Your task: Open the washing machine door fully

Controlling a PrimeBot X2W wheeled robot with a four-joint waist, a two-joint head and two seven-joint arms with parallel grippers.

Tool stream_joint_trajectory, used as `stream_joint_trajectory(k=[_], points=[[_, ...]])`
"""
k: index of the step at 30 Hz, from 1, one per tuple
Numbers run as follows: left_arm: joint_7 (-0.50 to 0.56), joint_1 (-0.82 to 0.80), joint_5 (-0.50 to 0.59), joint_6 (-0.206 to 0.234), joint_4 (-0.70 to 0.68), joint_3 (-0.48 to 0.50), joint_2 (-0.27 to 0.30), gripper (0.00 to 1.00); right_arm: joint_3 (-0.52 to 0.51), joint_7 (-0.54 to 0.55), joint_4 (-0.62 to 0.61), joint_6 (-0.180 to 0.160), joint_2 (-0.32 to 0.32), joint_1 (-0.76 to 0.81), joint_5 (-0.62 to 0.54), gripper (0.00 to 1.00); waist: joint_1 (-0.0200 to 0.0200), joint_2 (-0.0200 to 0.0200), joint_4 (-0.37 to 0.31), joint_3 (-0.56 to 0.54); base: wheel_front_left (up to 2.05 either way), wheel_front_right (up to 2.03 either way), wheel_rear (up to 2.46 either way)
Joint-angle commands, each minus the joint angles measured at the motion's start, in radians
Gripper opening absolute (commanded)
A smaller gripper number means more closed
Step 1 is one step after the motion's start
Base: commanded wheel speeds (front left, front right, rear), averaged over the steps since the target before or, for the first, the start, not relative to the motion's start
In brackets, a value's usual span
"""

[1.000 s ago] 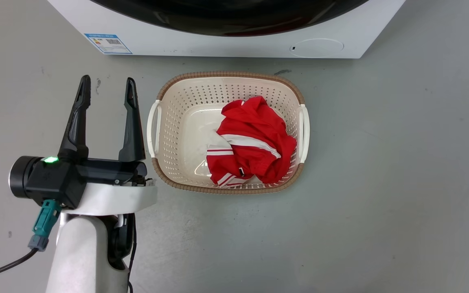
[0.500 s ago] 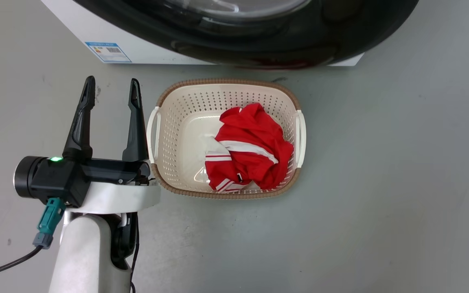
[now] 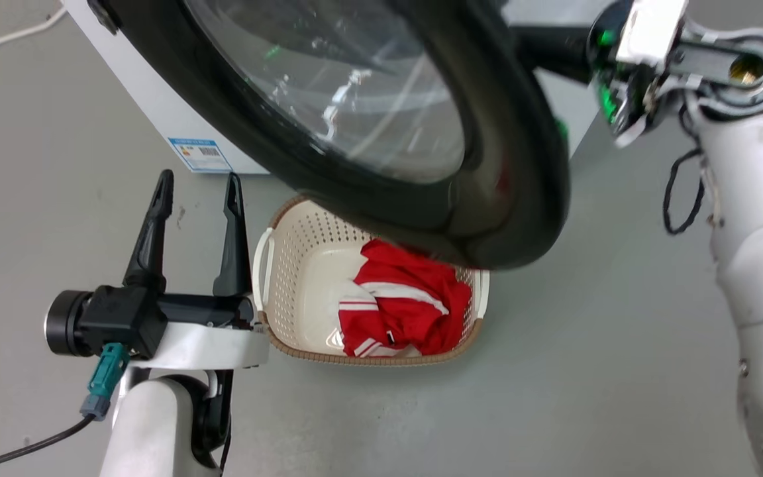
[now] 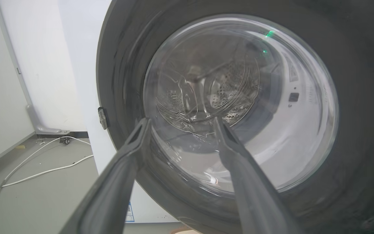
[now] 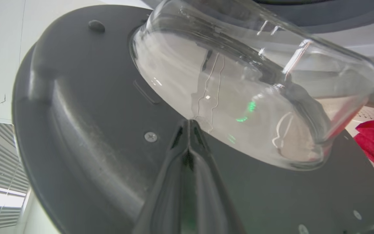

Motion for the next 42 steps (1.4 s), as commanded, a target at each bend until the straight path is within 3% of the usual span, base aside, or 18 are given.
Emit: stream_joint_trajectory(k=[1,16,22,28,32,41,42], points=[[-0.002,0.025,0.005,0.005,0.005,-0.004,-0.001,1.0,0.008,0.026,-0.035,0.0,0.018,0.064,0.015,0.0,0.0,0.0,0.004,-0.049,0.0,0.0,0.0],[-0.002,0.122,0.019,0.008,0.037,-0.022,-0.001,1.0,0.088,0.088,-0.224,0.0,0.069,0.327,0.125,0.0,0.0,0.0,0.026,-0.172,0.0,0.0,0.0],[-0.002,0.139,0.009,0.011,0.052,-0.033,-0.001,1.0,0.224,0.029,-0.265,0.0,0.069,0.379,0.26,0.0,0.0,0.0,0.031,-0.196,0.0,0.0,0.0],[-0.002,0.138,0.004,0.014,0.056,-0.037,-0.001,1.0,0.328,-0.056,-0.272,0.0,0.068,0.389,0.314,0.0,0.0,0.0,0.031,-0.197,0.0,0.0,0.0],[-0.002,0.144,0.001,0.018,0.056,-0.033,-0.001,1.0,0.321,-0.176,-0.28,0.0,0.067,0.405,0.327,0.0,0.0,0.0,0.025,-0.199,0.0,0.0,0.0],[-0.002,0.17,-0.003,0.022,0.061,-0.02,-0.001,1.0,0.157,-0.643,-0.351,0.0,0.039,0.563,0.238,0.0,0.0,0.0,0.001,-0.228,0.0,0.0,0.0],[-0.002,0.173,-0.002,0.022,0.06,-0.018,-0.001,1.0,0.135,-0.689,-0.364,0.0,0.037,0.595,0.232,0.12,0.0,0.0,-0.002,-0.232,0.0,0.0,0.0]])
